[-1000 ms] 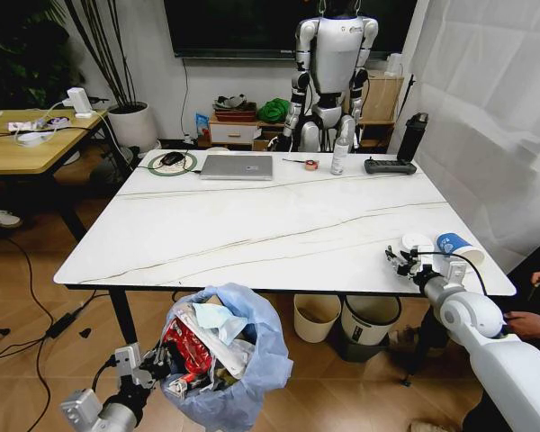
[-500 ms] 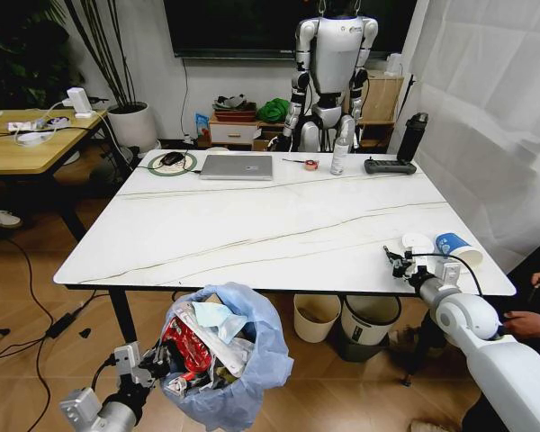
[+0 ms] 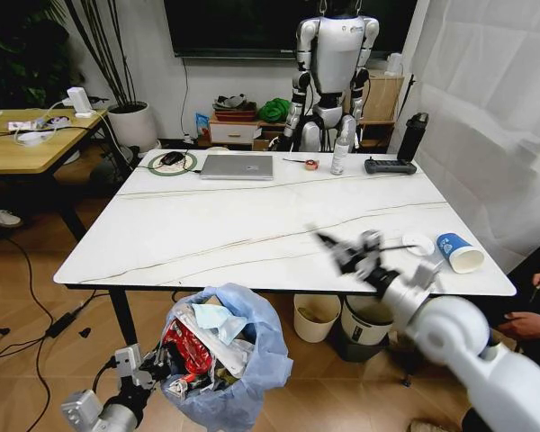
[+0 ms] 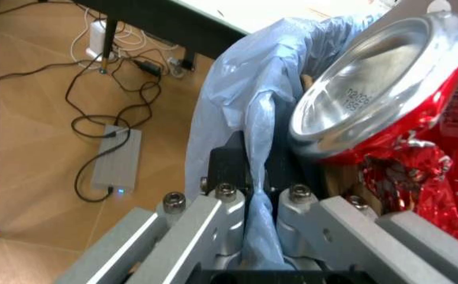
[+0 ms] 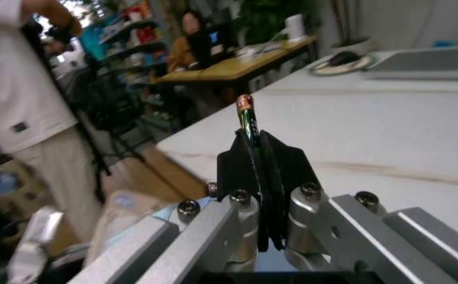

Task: Pick up the trash bin and place the trash from the table into it.

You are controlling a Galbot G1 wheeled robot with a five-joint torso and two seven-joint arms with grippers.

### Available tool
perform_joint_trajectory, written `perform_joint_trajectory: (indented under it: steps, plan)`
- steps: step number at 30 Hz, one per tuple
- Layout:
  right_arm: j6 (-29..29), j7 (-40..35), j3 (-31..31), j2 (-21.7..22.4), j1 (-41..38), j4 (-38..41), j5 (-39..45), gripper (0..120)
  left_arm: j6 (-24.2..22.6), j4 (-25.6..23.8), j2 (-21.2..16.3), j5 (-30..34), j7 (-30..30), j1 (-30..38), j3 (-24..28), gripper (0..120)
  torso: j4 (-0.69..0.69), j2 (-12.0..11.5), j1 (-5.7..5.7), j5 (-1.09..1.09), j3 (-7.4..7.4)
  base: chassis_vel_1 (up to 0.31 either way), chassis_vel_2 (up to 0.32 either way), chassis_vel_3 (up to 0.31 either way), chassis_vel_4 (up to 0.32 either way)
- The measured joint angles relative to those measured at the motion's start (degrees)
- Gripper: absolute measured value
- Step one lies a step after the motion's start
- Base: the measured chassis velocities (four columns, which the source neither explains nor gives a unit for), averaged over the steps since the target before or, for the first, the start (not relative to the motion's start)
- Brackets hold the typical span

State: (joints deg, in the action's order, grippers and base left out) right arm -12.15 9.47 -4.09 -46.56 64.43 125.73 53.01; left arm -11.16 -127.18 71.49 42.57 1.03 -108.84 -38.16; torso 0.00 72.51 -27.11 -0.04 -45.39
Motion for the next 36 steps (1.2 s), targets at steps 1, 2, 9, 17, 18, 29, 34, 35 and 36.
perform_joint_trajectory:
  steps: [1,2,9,17,18,29,34,35,36]
  plan:
    - [0.01,-0.01,2.75,0.05,-0.04,0.98,-0.70,0,0.00,-0.18,0.00,0.01,-0.01,-0.04,-0.12,0,0.00,0.00,0.00,0.03,0.00,0.000,0.000,0.000,0.000]
    - [0.00,-0.05,4.99,0.09,-0.06,1.51,-1.44,0,0.01,-0.35,-0.02,0.04,-0.01,-0.05,-0.24,0,-0.01,0.00,0.00,0.04,0.00,0.000,0.000,0.000,0.000]
    - [0.43,-0.63,13.06,0.18,0.59,0.98,-6.80,0,0.02,-0.52,0.05,0.22,0.00,0.11,-0.31,0,-0.01,0.00,0.00,0.03,0.00,0.000,0.000,0.000,0.000]
    - [0.54,-1.16,13.75,0.14,1.93,1.22,-8.03,0,0.02,-0.51,0.09,0.28,0.04,0.25,-0.19,0,-0.02,0.00,0.00,0.03,0.00,0.000,0.000,0.000,0.000]
    - [0.54,-1.34,13.75,0.02,2.00,1.19,-8.16,0,0.02,-0.51,0.14,0.29,0.05,0.24,-0.15,0,-0.01,0.00,0.00,0.03,0.00,0.000,0.000,0.000,0.000]
    - [-0.23,-3.30,11.94,-0.29,3.25,1.03,-8.50,36,-0.01,-0.64,0.26,0.93,0.20,0.26,0.14,0,-0.01,0.00,0.00,0.04,0.00,0.000,0.000,0.000,0.000]
    - [-0.48,-8.55,1.79,-1.40,7.81,2.29,-6.47,52,-0.01,-1.08,-0.17,0.81,0.10,-0.27,0.30,0,0.01,0.00,0.00,0.05,0.00,0.000,0.000,0.000,0.000]
    - [-0.47,-10.43,-2.96,-1.88,10.41,2.78,-6.02,57,0.00,-1.08,-0.42,0.74,-0.02,-0.42,0.46,0,0.00,0.00,0.00,0.04,0.00,0.000,0.000,0.000,0.000]
    - [-0.12,-11.81,-6.85,-2.57,12.85,3.01,-6.08,63,0.04,-1.08,-0.58,0.69,-0.15,-0.55,0.63,0,-0.01,0.00,0.00,0.03,0.00,0.000,0.000,0.000,0.000]
